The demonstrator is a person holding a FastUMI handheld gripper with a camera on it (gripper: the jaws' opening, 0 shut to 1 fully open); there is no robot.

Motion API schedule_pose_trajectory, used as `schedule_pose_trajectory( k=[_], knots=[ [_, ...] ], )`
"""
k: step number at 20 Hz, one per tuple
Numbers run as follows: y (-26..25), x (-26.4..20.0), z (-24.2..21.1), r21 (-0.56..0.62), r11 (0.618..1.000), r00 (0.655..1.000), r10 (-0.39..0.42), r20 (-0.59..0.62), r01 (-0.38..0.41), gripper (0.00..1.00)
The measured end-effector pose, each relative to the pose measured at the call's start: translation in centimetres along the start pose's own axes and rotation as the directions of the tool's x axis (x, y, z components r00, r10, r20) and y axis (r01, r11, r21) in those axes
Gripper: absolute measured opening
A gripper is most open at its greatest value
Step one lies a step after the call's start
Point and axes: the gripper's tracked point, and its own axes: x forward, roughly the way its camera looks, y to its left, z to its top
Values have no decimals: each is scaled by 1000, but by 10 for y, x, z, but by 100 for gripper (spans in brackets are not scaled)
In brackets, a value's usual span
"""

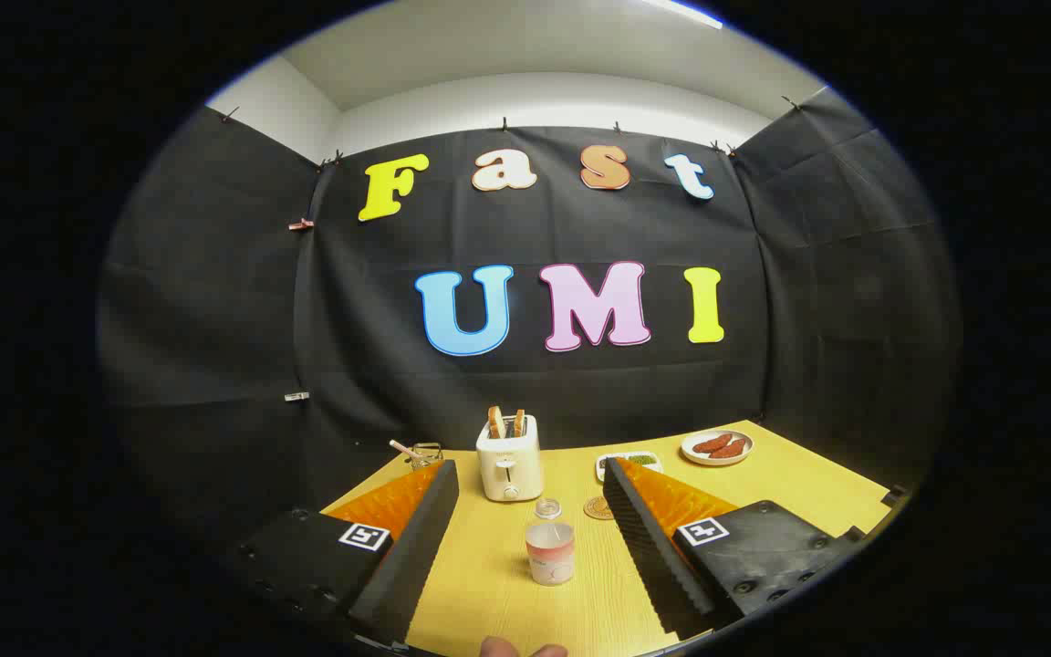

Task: Take the bottle from table, then pour the juice into the cup, finally place the bottle on the coaster

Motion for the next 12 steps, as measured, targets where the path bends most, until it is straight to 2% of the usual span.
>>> schedule_pose_trajectory(
  k=[12],
  knots=[
    [0,17,-9,-19,1000,1000,-23,-16,23,98]
  ],
)
